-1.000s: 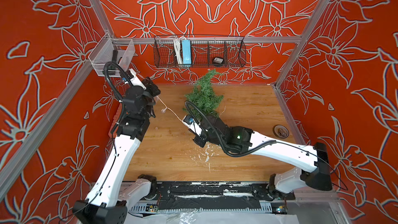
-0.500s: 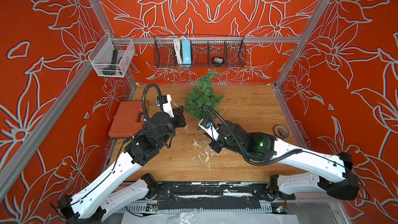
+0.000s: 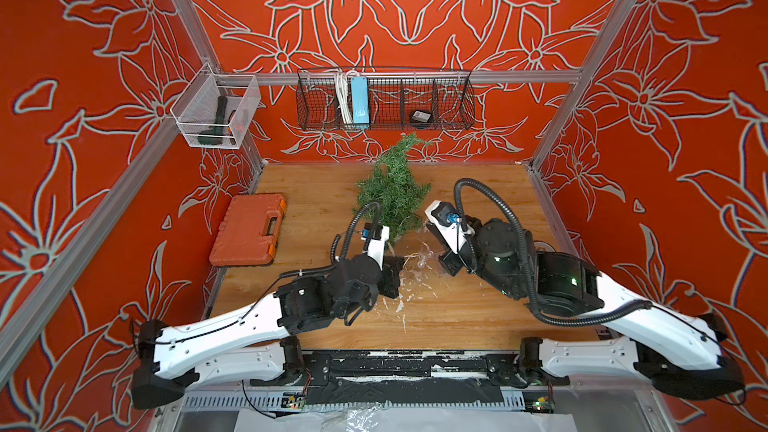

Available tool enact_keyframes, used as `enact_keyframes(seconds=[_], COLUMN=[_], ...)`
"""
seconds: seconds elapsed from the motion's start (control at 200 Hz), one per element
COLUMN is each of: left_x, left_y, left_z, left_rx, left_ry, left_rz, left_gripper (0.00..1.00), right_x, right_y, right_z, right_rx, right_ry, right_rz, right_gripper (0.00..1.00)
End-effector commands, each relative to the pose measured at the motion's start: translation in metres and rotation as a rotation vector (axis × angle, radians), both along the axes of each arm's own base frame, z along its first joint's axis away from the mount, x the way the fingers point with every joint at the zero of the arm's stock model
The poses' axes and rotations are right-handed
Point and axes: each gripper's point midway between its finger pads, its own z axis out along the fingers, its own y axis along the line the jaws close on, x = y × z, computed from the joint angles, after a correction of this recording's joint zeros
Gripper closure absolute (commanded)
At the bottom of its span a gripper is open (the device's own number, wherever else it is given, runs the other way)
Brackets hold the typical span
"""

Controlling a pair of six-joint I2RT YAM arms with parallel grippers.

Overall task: Remove string lights from the small christmas tree
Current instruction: Remove the light string from the Christmas tree.

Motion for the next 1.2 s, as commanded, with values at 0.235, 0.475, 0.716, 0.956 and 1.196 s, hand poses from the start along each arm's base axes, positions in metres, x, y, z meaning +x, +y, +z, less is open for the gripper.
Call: enact_keyframes(seconds=[0.235, 0.475, 0.716, 0.956, 1.196], left_x=[-0.016, -0.003, 0.011, 0.02, 0.035], left_y=[-0.043, -0.013, 0.037, 0.079, 0.049], left_z=[-0.004, 0.019, 0.036, 0.05, 0.048], left_rx=[-0.001, 0.026, 0.045, 0.051, 0.079], left_ry=[0.056, -0.028, -0.088, -0.148, -0.27], left_rz=[-0.127, -0.016, 0.112, 0.193, 0.087], left_gripper=[0.65, 0.46, 0.41, 0.38, 0.29], right_x=[0.01, 0.021, 0.037, 0.044, 0.048], right_y=[-0.061, -0.092, -0.113, -0.113, -0.07], right_z=[-0.015, -0.003, 0.025, 0.059, 0.046], right_rx=[-0.054, -0.038, -0.061, 0.022, 0.047], right_ry=[-0.037, -0.072, -0.153, -0.156, -0.067], right_rz=[-0.2, -0.298, -0.405, -0.372, -0.252], right_gripper=[1.0, 1.0, 1.0, 1.0, 1.0])
